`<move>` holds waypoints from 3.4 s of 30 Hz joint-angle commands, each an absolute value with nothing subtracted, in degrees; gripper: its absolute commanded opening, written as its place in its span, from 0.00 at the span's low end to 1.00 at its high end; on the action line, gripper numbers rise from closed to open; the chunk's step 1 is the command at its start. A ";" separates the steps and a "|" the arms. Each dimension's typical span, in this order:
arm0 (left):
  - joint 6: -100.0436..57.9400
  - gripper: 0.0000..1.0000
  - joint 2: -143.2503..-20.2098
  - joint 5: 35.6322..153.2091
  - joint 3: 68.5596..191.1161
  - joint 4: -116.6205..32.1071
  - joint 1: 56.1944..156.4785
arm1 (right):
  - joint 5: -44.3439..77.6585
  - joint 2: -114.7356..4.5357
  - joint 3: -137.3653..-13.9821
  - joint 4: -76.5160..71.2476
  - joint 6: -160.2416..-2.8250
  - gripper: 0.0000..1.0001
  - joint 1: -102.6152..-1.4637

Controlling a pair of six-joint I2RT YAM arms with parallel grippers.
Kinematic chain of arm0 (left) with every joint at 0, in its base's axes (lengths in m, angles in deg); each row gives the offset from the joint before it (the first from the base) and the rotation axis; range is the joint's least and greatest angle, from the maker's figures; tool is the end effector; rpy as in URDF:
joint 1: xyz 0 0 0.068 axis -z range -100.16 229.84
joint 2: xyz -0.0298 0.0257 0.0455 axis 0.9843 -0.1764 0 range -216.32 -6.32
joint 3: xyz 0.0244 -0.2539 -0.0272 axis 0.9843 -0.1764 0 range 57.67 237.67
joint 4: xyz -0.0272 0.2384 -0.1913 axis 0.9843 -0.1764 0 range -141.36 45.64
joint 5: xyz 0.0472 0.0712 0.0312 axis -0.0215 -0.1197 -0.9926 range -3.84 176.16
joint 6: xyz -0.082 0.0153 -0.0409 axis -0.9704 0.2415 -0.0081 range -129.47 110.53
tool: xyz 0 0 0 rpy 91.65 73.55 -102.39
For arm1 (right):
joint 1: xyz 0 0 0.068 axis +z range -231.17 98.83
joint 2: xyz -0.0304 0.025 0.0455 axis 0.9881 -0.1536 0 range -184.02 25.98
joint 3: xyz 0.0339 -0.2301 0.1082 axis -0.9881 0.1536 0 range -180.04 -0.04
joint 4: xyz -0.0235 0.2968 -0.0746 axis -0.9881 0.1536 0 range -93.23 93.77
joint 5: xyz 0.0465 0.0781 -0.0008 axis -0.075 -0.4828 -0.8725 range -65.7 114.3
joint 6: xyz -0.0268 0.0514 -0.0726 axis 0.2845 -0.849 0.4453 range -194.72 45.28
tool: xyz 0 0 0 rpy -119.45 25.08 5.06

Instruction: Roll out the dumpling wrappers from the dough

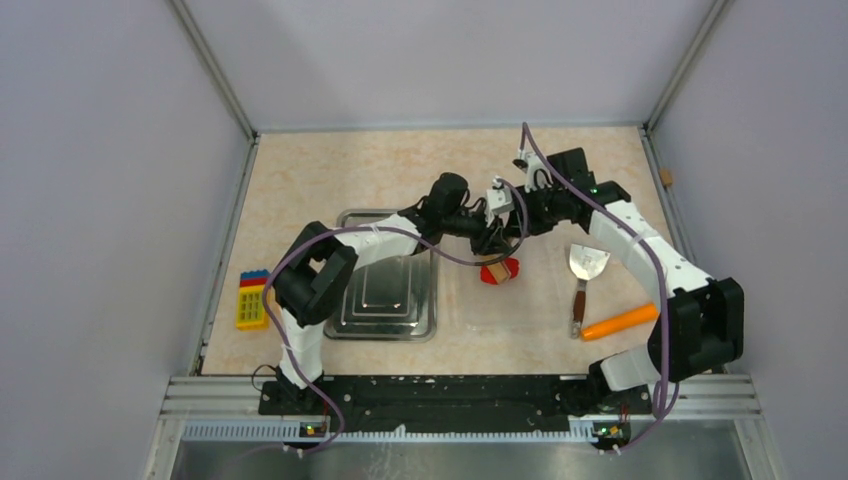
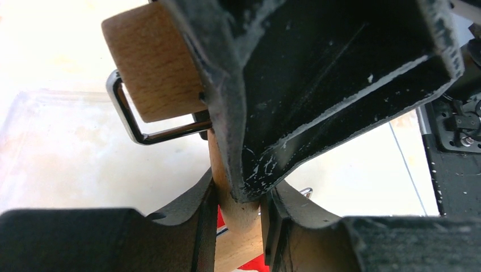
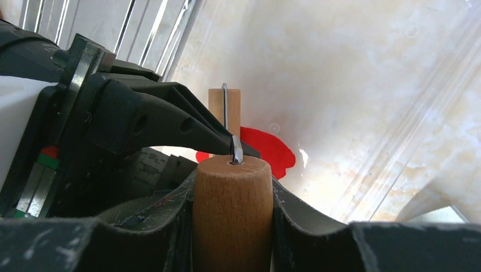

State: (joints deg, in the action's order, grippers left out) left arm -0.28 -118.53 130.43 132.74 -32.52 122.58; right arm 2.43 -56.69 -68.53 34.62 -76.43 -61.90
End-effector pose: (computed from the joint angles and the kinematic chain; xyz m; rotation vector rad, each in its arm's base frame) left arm 0.3308 -0.3851 0.1560 1.3362 1.5690 -1.1420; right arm 0.3489 0.1548 0.2255 -0.5430 2.4333 0.6283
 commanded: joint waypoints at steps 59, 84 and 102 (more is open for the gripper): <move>-11.62 0.00 -136.85 126.59 149.35 -20.02 128.28 | 13.79 -48.84 -64.34 39.92 -64.28 0.00 -68.27; -2.90 0.00 -110.49 129.24 118.84 -19.74 125.99 | -15.61 -47.90 -56.39 33.78 -79.24 0.00 -70.86; -3.58 0.00 -122.87 129.13 127.01 -18.23 125.91 | -7.66 -53.78 -58.63 36.03 -71.91 0.00 -70.87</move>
State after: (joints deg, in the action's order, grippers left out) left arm -3.76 -121.30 129.84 125.00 -19.56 126.40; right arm -9.13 -53.44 -56.77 36.65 -73.75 -70.49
